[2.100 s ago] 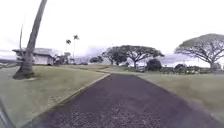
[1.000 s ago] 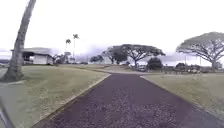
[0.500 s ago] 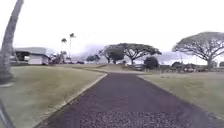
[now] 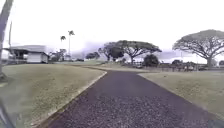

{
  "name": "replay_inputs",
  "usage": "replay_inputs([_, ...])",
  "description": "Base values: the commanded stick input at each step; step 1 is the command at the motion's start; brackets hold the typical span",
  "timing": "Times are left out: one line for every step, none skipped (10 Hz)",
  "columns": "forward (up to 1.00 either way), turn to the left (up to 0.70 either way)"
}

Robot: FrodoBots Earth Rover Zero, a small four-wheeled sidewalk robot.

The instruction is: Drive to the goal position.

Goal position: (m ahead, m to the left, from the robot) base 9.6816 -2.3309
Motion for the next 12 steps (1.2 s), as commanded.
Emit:
replay_inputs([0.7, 0.0])
replay_inputs([0.7, 0.0])
replay_inputs([0.7, 0.0])
replay_inputs([0.7, 0.0])
replay_inputs([0.7, 0.0])
replay_inputs([0.7, 0.0])
replay_inputs([0.7, 0.0])
replay_inputs([0.7, 0.0])
replay_inputs([0.7, 0.0])
replay_inputs([0.7, -0.01])
replay_inputs([0.7, -0.08])
replay_inputs([0.7, -0.3])
